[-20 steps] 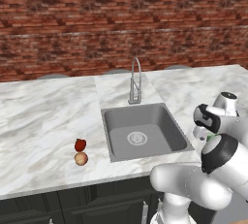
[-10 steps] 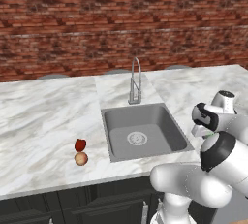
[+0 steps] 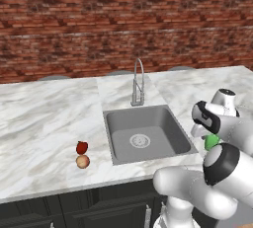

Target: Remove the peach and bell pepper from the sink. Then move the bowl and cup from the counter to the sink for washing.

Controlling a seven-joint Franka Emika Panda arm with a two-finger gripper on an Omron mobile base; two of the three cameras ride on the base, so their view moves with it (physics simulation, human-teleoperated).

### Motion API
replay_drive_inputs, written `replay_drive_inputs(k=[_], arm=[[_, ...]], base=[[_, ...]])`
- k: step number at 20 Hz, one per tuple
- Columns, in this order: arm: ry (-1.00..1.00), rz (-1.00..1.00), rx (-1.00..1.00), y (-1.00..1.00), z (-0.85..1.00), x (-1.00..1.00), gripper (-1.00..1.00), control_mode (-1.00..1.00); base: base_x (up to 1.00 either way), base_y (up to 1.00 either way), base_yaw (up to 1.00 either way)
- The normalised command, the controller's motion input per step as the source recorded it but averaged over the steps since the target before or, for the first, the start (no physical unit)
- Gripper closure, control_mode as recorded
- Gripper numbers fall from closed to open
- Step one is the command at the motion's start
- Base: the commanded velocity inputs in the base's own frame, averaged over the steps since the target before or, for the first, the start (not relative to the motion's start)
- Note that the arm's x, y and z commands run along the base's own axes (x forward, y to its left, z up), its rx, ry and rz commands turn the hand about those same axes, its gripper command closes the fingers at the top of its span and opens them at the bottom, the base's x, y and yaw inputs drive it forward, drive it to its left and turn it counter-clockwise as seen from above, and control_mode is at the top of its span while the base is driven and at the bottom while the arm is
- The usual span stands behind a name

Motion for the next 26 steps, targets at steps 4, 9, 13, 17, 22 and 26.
replay_drive_inputs(k=[4,9,13,17,22,26], arm=[[0.0,0.13,0.0,0.36,0.15,0.0,1.0,-1.0],[-0.03,0.15,0.0,0.39,0.1,0.04,1.0,-1.0],[-0.07,0.16,0.0,0.4,0.05,0.11,1.0,-1.0],[-0.1,0.16,0.0,0.38,0.02,0.17,1.0,-1.0],[-0.1,0.15,0.0,0.31,0.0,0.27,1.0,-1.0],[-0.06,0.14,0.0,0.23,0.0,0.31,1.0,-1.0]], base=[[0.0,0.0,0.0],[0.0,0.0,0.0],[0.0,0.0,0.0],[0.0,0.0,0.0],[0.0,0.0,0.0],[0.0,0.0,0.0]])
